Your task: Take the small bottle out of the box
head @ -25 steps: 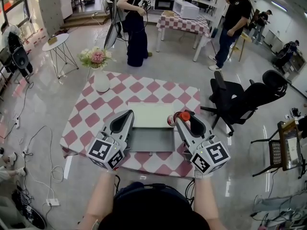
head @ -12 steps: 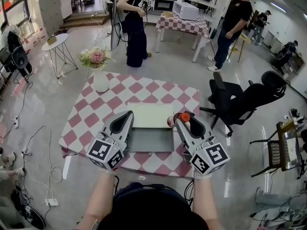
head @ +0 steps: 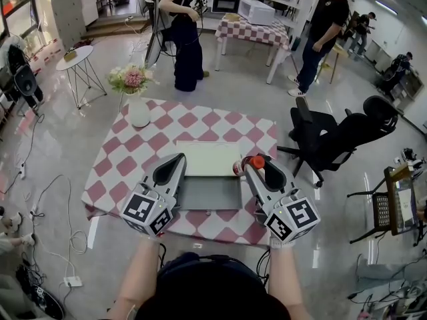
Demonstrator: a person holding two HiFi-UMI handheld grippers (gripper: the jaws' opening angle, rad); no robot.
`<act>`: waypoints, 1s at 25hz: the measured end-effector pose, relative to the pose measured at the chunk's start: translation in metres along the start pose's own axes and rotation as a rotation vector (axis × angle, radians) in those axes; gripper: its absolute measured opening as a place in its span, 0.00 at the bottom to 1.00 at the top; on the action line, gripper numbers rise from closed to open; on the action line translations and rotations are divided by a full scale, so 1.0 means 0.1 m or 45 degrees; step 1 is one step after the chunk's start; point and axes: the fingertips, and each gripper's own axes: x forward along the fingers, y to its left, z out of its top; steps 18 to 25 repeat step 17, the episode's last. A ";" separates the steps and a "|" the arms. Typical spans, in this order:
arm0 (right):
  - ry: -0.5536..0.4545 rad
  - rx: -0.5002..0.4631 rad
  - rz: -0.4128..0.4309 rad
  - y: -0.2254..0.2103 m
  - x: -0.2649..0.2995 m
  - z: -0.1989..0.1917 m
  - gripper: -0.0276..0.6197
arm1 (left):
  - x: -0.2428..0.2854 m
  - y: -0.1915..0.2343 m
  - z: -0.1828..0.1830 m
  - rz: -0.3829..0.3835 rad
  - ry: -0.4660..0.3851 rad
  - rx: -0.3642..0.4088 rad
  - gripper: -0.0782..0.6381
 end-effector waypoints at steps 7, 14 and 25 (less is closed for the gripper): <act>0.006 0.006 0.001 0.00 0.04 -0.02 0.27 | 0.00 0.05 -0.04 -0.003 0.004 -0.006 0.12; 0.018 0.014 0.002 0.04 0.07 -0.05 0.27 | -0.02 0.09 -0.06 -0.007 0.012 -0.013 0.12; 0.019 0.016 0.004 0.05 0.10 -0.05 0.27 | -0.01 0.11 -0.06 -0.010 0.012 -0.016 0.12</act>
